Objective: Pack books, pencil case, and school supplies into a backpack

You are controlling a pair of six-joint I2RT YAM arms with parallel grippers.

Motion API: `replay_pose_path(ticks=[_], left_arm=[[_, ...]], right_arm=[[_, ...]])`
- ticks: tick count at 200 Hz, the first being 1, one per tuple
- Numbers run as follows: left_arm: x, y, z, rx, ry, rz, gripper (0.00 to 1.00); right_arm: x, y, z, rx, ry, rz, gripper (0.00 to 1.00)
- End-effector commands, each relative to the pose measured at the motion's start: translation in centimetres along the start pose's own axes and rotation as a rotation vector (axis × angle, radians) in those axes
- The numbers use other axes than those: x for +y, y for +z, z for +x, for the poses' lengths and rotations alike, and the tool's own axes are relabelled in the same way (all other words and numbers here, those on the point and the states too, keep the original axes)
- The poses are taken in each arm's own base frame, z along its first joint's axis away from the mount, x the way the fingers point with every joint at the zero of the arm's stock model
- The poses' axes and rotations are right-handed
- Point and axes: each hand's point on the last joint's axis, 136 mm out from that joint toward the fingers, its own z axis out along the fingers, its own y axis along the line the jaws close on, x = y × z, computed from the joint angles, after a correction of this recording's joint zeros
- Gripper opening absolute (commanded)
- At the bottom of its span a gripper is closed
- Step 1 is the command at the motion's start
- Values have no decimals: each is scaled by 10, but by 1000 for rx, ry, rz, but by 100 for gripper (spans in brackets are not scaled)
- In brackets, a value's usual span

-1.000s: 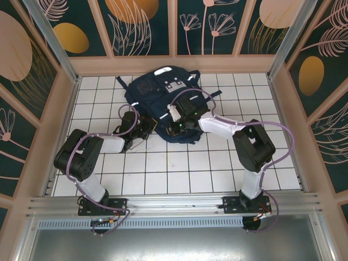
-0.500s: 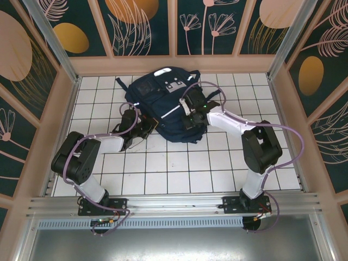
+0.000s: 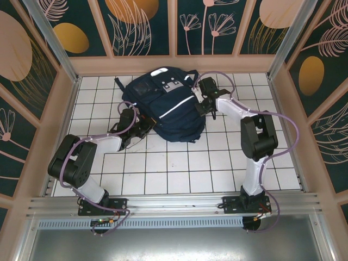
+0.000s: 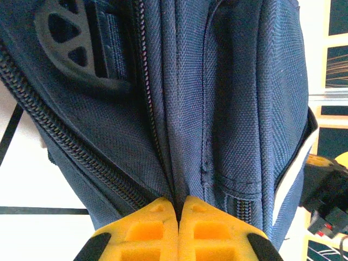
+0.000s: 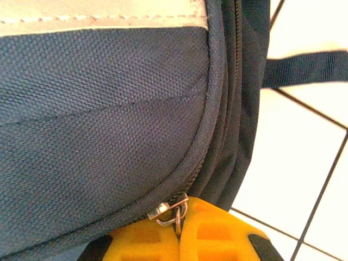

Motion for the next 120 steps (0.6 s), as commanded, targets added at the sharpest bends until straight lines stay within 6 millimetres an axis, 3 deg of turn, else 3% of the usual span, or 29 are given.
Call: replay_pose_path(ticks=[1,42,76,102,110,120], left_arm=[[20,-14,-24,-79,18,-93,0],[26,-20,-44,-123,47,-132,0],[28,-30,-86,-219,148,-240,0],[22,-36,-117,-289,190,-287,0],[17,-36,-123,-300,191,-283,0],[11,-36,-131,-310,188,-271,7]], right_arm=[[-40,-2,-27,-124,-122,141,0],[22,-27,-21,-261,-350,-29,0],[72,-45,0,-280,-411,-166,0],[108,-53,2,-304,-412,-245,0],[127,-56,0,-320,-425,-283,0],[146,-59,-1,-336,-431,-326,0]])
